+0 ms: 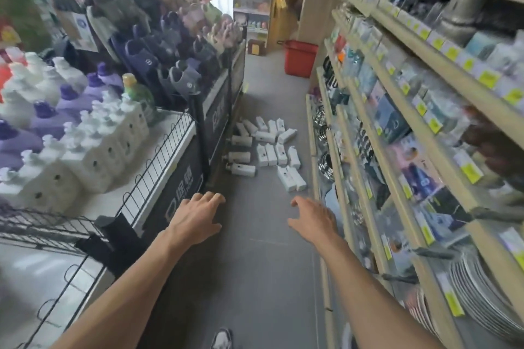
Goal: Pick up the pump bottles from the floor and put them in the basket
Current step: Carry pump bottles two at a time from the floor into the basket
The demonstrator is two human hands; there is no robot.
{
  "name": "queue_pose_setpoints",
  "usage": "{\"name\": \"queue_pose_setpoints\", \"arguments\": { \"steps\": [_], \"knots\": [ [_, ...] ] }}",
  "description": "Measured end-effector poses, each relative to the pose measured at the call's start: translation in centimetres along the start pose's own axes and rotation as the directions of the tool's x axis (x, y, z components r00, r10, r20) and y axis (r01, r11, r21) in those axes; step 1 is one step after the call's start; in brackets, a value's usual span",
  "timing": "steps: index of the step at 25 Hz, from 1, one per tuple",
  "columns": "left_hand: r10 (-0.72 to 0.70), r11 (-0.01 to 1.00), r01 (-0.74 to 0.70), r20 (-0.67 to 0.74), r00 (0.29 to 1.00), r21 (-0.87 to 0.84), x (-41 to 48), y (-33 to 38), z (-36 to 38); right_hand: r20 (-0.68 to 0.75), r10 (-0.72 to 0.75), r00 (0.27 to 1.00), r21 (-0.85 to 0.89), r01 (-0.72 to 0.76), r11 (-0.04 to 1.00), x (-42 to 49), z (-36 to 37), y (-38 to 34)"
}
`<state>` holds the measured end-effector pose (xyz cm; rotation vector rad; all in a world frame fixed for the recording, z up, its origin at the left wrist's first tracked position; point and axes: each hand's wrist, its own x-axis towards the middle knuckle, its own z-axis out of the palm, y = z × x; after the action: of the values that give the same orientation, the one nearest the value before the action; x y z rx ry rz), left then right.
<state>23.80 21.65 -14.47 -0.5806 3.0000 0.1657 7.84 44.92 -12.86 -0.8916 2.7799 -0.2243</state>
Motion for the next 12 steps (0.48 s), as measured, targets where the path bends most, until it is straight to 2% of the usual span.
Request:
{"name": "queue_pose_setpoints", "arguments": {
  "steps": [2,6,12],
  "knots": [
    [0.015,1.0,-0.015,0.007,1.0,0.019,3.3,-1.6,0.1,-0.029,0.008,1.0,-0.015,-0.009,1.0,2.8,-0.3,-1.0],
    [0.039,0.999,-0.039,0.007,0.999,0.033,10.0,-4.4,-0.3,0.025,0.032,0.999,-0.091,-0.029,0.995,8.8,-1.2,-2.5],
    [0.069,0.998,-0.069,-0.004,0.998,-0.003,20.1,-7.4,-2.0,0.032,0.07,0.997,-0.096,-0.067,0.993,17.9,-2.6,-3.0]
  ]
}}
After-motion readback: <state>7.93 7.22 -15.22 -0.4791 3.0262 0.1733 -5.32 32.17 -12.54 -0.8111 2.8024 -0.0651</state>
